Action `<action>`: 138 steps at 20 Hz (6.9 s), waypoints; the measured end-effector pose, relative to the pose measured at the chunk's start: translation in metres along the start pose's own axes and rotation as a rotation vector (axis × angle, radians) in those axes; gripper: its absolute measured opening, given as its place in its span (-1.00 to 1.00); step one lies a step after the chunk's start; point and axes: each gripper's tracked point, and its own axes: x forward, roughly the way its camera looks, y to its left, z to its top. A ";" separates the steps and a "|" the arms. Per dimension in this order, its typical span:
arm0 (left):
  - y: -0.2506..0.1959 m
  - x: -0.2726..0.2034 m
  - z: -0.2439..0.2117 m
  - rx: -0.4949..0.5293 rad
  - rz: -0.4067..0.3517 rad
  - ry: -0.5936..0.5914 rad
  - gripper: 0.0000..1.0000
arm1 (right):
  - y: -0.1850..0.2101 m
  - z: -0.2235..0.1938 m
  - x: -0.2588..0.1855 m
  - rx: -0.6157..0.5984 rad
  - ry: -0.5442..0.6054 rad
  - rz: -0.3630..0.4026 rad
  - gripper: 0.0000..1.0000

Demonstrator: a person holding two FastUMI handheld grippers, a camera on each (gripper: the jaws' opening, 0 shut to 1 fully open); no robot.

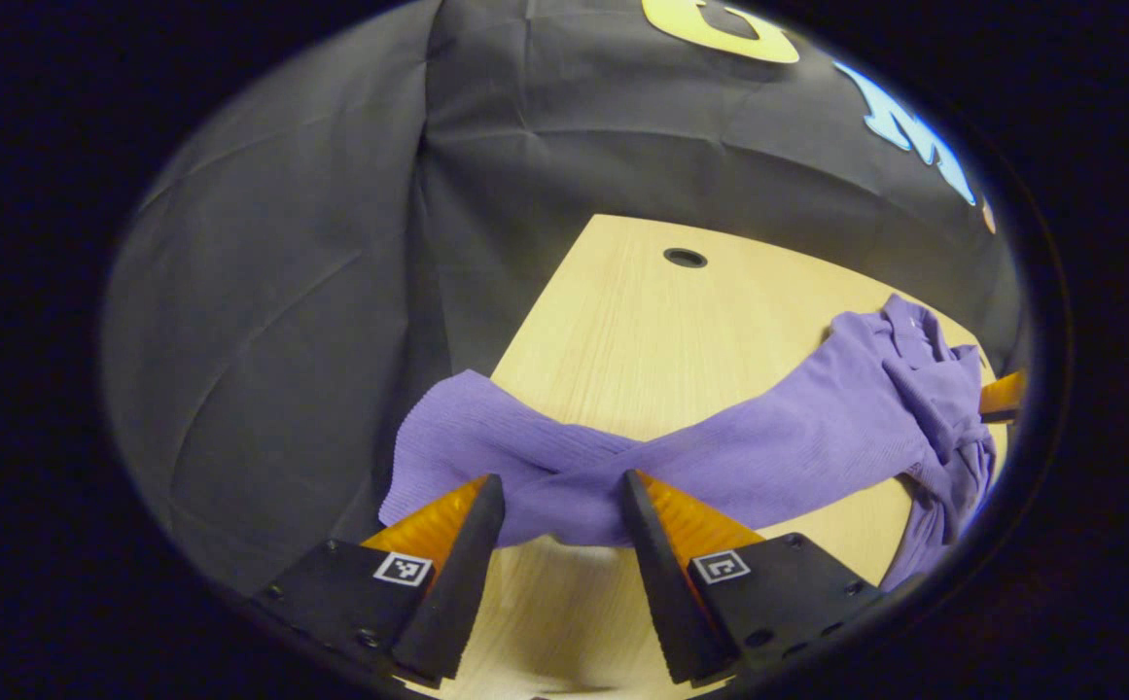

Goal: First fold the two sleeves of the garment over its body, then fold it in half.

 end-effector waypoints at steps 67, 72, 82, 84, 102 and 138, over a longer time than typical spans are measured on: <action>-0.683 -0.032 0.042 0.367 -0.494 -0.081 -0.87 | -0.262 -0.124 -0.134 0.177 0.179 0.070 0.63; -0.685 -0.009 0.018 0.358 -0.464 -0.021 -0.87 | -0.253 -0.146 -0.145 0.117 0.229 0.087 0.63; -0.686 0.011 -0.011 0.408 -0.438 0.058 -0.67 | -0.254 -0.157 -0.156 0.111 0.254 0.066 0.64; -0.695 0.002 -0.014 0.416 -0.498 0.067 0.08 | -0.257 -0.161 -0.154 0.102 0.268 0.056 0.64; -0.507 -0.104 -0.004 0.350 -0.383 0.015 0.94 | -0.263 -0.183 -0.150 -0.253 0.342 -0.149 0.52; -0.306 -0.196 -0.214 0.198 -0.069 0.626 0.83 | -0.254 -0.173 -0.146 -0.156 0.527 -0.235 0.45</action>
